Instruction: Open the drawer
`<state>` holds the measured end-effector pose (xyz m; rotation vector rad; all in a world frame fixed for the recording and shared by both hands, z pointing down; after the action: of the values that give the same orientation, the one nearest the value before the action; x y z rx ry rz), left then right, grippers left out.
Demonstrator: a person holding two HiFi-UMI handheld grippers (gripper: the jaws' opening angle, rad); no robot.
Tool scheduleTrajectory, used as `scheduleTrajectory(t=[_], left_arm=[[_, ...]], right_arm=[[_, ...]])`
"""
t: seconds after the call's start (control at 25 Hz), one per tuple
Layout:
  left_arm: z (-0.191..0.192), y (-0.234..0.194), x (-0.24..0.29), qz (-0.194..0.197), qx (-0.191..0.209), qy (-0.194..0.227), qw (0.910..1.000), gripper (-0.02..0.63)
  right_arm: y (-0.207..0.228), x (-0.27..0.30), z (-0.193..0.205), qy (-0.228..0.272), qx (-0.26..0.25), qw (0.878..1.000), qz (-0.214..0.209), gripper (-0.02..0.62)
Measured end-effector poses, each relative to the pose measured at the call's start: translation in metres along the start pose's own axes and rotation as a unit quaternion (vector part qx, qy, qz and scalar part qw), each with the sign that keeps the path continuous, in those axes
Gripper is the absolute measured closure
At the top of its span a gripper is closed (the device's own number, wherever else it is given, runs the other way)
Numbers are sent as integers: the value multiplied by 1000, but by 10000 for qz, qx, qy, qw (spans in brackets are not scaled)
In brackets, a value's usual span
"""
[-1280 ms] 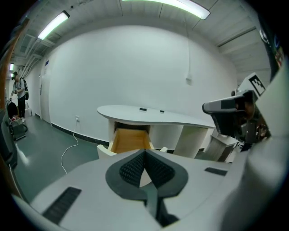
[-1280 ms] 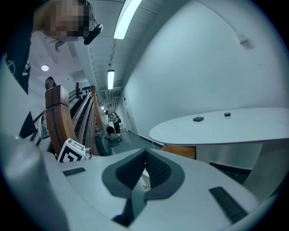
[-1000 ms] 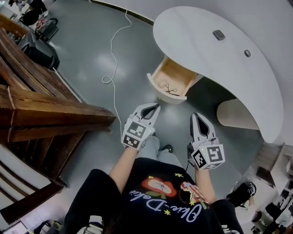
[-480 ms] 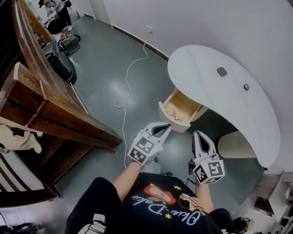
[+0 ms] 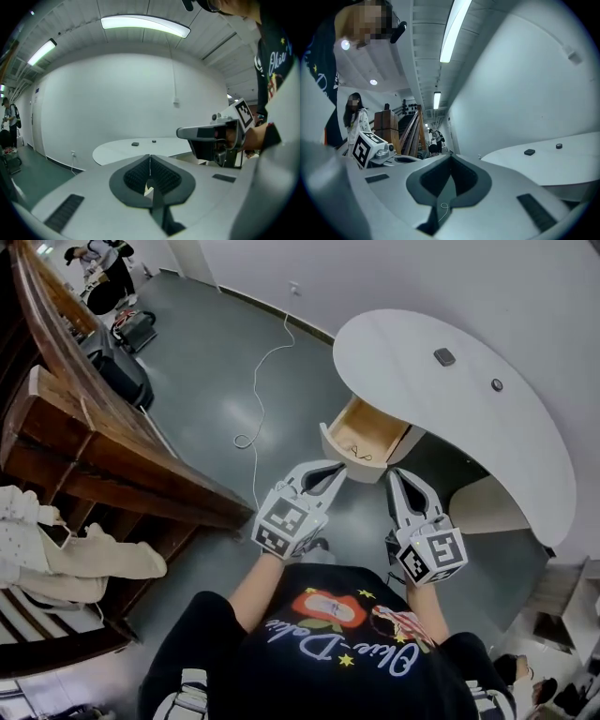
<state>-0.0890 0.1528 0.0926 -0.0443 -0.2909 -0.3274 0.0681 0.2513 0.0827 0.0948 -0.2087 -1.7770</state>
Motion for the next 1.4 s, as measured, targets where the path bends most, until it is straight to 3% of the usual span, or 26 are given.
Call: scheduleTrajectory(t=[1.4], left_arm=[[-1, 9, 6, -11, -107, 68, 9999, 600]], right_arm=[[13, -19, 4, -249, -195, 9994, 136, 595]])
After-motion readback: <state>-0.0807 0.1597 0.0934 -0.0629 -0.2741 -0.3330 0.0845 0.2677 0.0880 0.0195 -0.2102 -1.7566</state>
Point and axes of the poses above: the fingertips, and each gripper's own axes: x forward along the fingers, y to its right, z out of its underside, the point moved 8 cm from there along -x, backward along the fingers, and after that the axes turned 2 degrees about -z, right-handed, at the moved point
